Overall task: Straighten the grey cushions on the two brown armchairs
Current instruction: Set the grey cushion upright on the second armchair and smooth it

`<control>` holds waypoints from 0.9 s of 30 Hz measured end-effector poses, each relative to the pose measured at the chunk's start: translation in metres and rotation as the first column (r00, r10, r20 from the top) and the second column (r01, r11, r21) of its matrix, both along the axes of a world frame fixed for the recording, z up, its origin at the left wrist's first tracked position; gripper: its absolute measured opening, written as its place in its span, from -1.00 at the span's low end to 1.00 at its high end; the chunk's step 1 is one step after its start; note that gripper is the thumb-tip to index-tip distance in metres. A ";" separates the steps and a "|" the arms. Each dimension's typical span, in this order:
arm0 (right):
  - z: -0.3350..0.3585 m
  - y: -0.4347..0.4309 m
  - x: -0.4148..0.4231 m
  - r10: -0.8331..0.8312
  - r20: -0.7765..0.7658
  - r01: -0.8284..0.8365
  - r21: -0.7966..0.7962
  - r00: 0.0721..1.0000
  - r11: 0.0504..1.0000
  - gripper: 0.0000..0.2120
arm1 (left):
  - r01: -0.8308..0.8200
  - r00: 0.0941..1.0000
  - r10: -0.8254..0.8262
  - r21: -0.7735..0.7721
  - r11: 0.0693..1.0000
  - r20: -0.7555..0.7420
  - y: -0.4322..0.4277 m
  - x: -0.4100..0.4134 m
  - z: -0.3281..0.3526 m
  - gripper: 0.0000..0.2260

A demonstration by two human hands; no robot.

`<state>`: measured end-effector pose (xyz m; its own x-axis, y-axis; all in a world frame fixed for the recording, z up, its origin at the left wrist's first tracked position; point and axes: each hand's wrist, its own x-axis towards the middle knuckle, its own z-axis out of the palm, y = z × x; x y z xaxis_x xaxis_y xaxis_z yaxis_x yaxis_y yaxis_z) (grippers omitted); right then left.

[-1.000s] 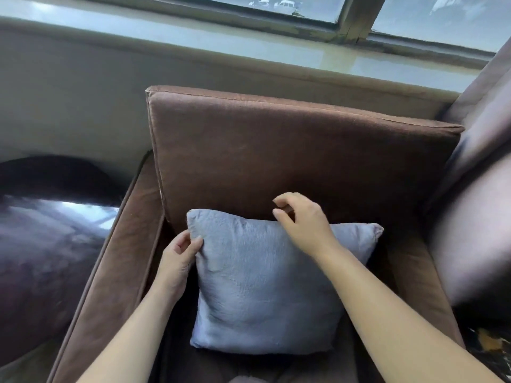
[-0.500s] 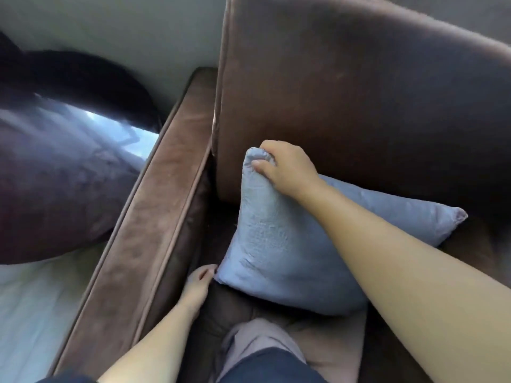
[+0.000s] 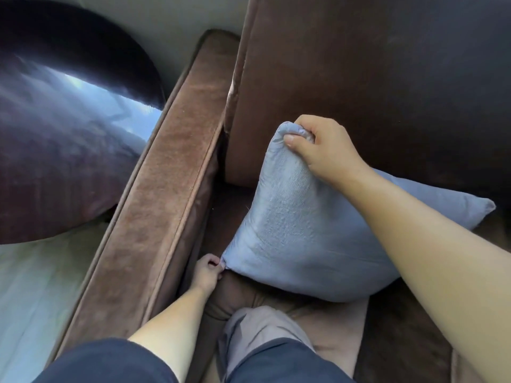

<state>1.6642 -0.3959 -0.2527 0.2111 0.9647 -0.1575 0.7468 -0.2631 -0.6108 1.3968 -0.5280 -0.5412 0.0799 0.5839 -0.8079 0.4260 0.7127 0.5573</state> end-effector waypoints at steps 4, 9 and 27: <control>-0.002 0.002 0.004 0.004 -0.001 -0.004 0.014 1.000 1.000 -0.75 | 0.126 0.992 -0.125 0.054 0.991 -0.025 -0.008 -0.008 -0.009 -0.74; -0.005 0.004 0.004 -0.006 -0.046 0.008 0.043 0.999 0.999 -0.78 | 0.239 0.969 -0.228 0.139 0.961 -0.089 -0.009 -0.012 -0.010 -0.69; -0.008 0.004 0.002 -0.026 -0.017 0.026 0.029 1.000 0.999 -0.78 | 0.147 0.987 -0.145 0.039 0.988 -0.062 -0.001 -0.008 -0.026 -0.70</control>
<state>1.6667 -0.3923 -0.2610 0.2338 0.9632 -0.1328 0.7293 -0.2641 -0.6311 1.3889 -0.5285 -0.5672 0.1197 0.6038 -0.7881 0.5569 0.6163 0.5567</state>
